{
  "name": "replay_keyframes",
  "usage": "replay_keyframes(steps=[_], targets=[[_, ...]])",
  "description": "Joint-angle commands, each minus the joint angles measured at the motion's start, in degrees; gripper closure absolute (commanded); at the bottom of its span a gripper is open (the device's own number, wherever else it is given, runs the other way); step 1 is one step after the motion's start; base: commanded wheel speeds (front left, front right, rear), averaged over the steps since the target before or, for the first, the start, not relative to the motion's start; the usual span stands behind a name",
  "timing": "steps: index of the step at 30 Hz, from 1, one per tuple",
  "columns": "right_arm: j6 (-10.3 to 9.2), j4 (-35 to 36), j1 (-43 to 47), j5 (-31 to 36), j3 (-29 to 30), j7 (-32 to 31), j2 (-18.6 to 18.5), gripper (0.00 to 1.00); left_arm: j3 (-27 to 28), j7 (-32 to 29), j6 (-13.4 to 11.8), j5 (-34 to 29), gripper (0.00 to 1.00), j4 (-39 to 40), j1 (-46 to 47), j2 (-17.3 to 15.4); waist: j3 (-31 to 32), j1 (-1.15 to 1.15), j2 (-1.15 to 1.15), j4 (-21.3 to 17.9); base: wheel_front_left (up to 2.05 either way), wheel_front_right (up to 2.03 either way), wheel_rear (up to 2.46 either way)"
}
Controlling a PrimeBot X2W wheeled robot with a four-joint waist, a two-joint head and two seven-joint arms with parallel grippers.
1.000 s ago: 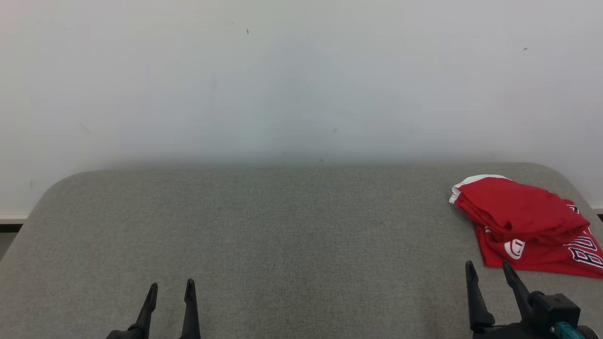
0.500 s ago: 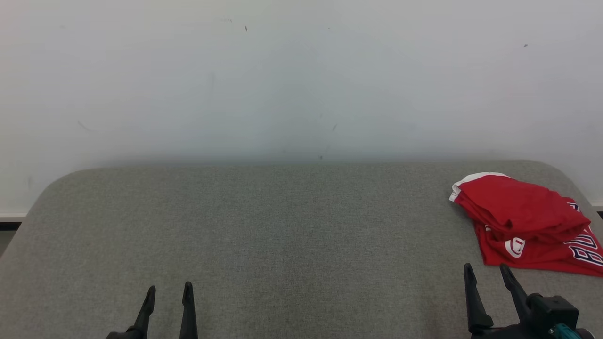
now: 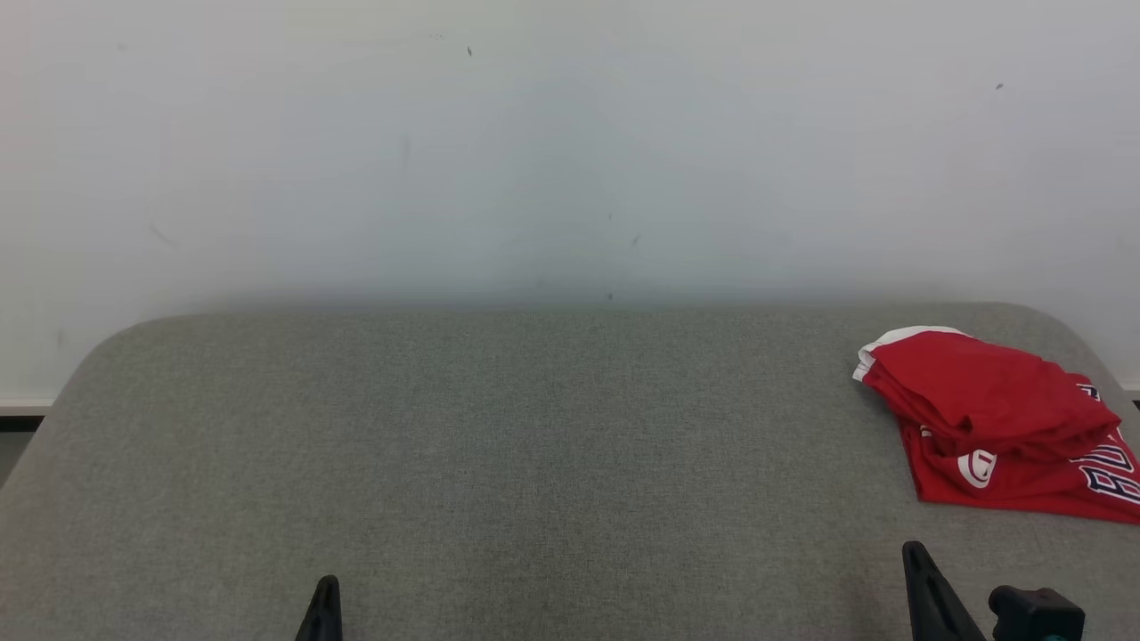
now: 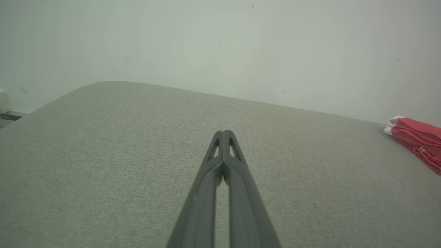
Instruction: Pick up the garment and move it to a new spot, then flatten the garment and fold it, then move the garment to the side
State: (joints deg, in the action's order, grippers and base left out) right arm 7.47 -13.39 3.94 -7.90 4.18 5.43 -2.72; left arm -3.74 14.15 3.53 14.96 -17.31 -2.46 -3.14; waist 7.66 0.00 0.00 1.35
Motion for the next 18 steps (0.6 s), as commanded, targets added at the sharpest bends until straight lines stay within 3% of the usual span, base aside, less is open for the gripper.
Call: replay_keyframes(steps=[1, 18], targets=[[0.01, 0.73, -1.46, -2.50, 0.79, -0.62, -0.09, 1.00, 0.41, -0.54, 0.17, 2.57, 1.00, 0.72, 1.35, 0.01, -0.10, 0.00, 0.00, -0.03, 0.00, 0.00, 0.00], [0.02, 2.35, -1.55, -20.29, 2.40, -3.52, -0.12, 1.00, 0.48, -3.77, 1.01, 18.68, 1.00, 1.68, 2.88, 0.07, -1.09, 0.00, 0.00, -0.20, 0.00, 0.00, 0.00]])
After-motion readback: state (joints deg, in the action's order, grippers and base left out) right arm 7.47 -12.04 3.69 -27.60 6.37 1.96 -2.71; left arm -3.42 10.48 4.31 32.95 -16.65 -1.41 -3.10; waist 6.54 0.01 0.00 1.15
